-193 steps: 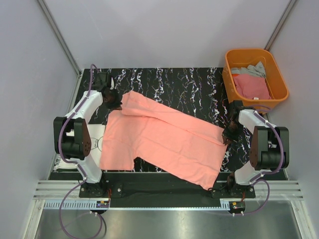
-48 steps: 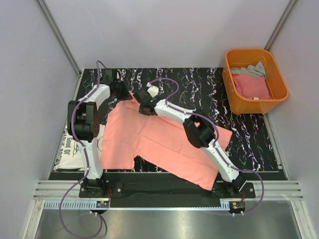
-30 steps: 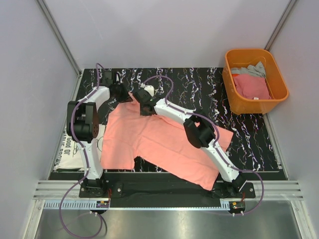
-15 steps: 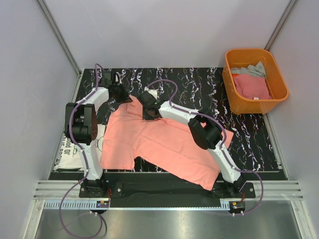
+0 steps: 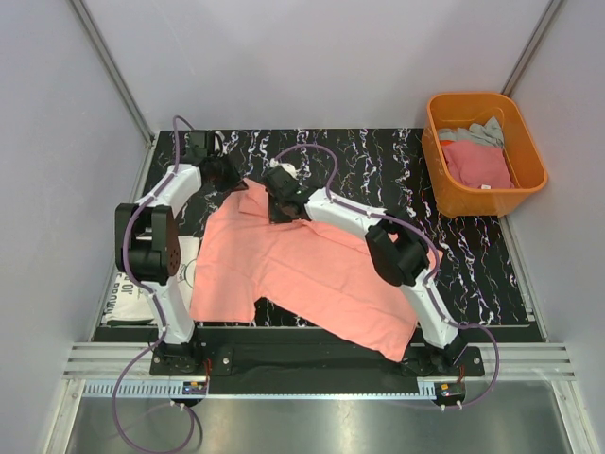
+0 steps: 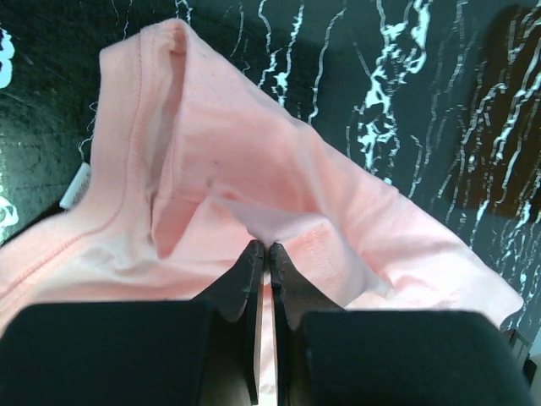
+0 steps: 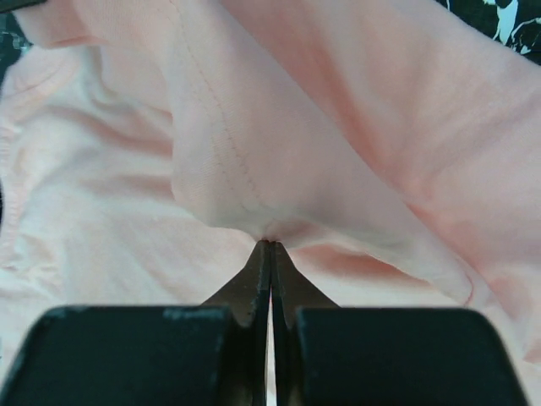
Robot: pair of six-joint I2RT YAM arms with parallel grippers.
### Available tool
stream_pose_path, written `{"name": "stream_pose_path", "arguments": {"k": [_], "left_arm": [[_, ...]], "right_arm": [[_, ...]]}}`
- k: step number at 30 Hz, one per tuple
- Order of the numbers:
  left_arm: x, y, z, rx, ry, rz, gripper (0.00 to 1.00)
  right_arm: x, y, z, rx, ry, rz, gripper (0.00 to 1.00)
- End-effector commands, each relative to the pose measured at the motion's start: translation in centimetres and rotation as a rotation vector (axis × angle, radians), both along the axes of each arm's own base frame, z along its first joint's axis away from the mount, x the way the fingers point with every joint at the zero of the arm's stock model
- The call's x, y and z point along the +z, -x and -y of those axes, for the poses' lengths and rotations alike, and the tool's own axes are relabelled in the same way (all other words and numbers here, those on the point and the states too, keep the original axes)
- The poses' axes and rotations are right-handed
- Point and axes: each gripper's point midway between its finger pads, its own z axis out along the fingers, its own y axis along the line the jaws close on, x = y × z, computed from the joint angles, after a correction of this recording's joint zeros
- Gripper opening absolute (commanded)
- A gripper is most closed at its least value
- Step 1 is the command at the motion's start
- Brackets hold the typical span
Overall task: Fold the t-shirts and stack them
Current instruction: Fold the tshirt
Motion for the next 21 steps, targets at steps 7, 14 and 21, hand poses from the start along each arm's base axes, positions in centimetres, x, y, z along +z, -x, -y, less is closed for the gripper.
{"name": "stream_pose_path", "arguments": {"k": [7, 14, 21], "left_arm": [[2.3, 2.7, -0.9, 0.008, -0.022, 0.027, 0.08], [2.1, 5.3, -2.0, 0.007, -0.076, 0.006, 0.09], [1.9, 6.9, -2.3, 0.01, -0.093, -0.003, 0.1]], "right_arm": [[5.9, 2.2, -0.6, 0.074, -0.114, 0.005, 0.0], [5.6, 5.3, -0.4, 0.162, -0.152, -0.086, 0.0], [4.5, 5.6, 0.7, 0.14, -0.139, -0.106, 0.09]]}}
